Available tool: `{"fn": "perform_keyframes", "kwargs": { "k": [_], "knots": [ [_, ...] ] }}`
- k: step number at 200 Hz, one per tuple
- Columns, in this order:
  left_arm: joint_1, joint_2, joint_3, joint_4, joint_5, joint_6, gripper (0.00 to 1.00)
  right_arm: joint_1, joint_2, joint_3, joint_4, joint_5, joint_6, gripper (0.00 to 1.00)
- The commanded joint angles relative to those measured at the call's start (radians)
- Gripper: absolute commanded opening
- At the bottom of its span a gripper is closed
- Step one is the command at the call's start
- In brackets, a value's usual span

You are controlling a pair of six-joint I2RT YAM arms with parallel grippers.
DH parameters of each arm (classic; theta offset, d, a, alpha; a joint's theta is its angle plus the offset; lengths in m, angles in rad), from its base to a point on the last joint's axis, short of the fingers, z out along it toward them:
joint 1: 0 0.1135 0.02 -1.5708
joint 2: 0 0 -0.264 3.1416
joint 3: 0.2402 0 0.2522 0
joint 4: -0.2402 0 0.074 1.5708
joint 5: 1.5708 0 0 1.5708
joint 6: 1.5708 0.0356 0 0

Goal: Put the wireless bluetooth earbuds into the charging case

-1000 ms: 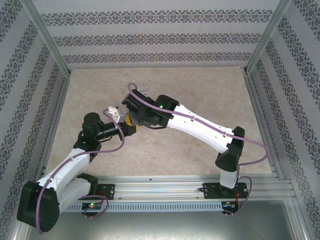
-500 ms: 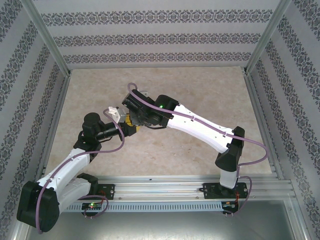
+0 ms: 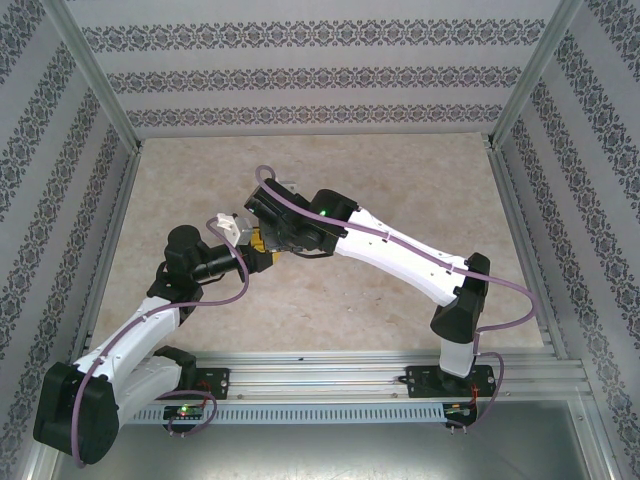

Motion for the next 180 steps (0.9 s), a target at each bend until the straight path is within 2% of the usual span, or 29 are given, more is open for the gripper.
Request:
{"fn": "perform_keyframes", "kwargs": {
  "k": [1,101,141,180],
  "knots": [
    [-0.010,-0.007,0.011,0.051,0.013,0.008,0.23,0.000,-0.004,0.003,-0.040,0.014,0.007,0.20],
    [-0.010,-0.005,0.009,0.050,0.012,0.009,0.23,0.008,0.023,0.048,-0.043,0.086,-0.024,0.16],
    [-0.010,-0.004,0.008,0.046,0.010,0.013,0.23,0.016,0.035,0.062,-0.056,0.070,-0.026,0.21],
    [-0.009,-0.002,0.009,0.048,0.009,0.013,0.23,0.024,0.033,0.054,-0.062,0.058,-0.013,0.22]
  ]
}}
